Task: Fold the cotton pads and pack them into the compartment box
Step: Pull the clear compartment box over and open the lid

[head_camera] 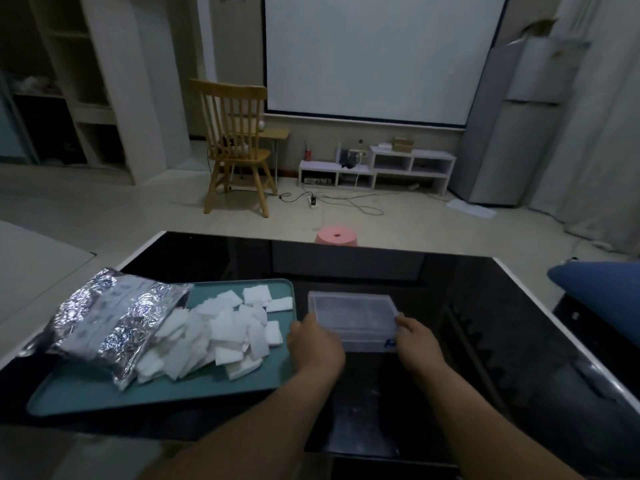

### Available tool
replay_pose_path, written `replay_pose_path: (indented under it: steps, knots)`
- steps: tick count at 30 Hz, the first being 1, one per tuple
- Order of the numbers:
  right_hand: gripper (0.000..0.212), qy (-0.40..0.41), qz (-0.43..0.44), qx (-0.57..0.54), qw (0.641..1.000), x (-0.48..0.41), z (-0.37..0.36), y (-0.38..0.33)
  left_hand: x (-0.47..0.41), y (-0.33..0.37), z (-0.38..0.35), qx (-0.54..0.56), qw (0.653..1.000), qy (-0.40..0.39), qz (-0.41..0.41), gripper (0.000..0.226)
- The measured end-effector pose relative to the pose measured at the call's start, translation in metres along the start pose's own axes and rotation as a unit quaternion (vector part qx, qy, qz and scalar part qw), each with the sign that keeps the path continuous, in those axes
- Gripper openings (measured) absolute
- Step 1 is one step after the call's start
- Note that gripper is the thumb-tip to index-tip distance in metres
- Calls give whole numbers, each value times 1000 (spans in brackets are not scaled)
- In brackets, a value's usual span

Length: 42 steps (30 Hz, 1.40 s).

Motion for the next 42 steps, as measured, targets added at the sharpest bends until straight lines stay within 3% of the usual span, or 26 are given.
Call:
replay_pose_path:
  steps: [7,10,15,21,27,31,37,40,42]
  knots:
    - [58,-17,-27,-28,999,7,-16,4,1,-21,-3,35,998,17,39,36]
    - [68,-42,-22,19,999,6,-25,8,-2,-20,-5,70,993,25,93,44]
    - [65,-51,-8,82,995,9,-26,6,-2,-16,-9,84,986,34,137,48]
    - [75,-94,-8,37,995,5,-26,5,1,-16,-8,-10,995,28,91,65]
    - [117,-121,-16,-22,992,5,-5,2,-11,-19,15,-244,968,29,-49,74]
    - [126,-128,-28,-25,991,-2,-7,4,-12,-10,23,-258,962,42,-71,76]
    - [119,-128,-19,-18,991,-11,-4,6,-20,23,48,-304,933,122,-151,90]
    - [102,-123,6,24,992,-17,-1,6,-49,53,70,-322,921,133,-174,95]
    - [86,-118,23,65,991,-18,-1,5,-77,69,78,-320,928,125,-147,96]
Point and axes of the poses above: each hand's wrist, its own x-axis away from the middle knuckle, its own z-axis out of the back of the hand, y = z × x, the point moved 5 cm from there along -x, towards the middle knuckle, and after that the axes turned 8 degrees about z, right-handed, at the moved point
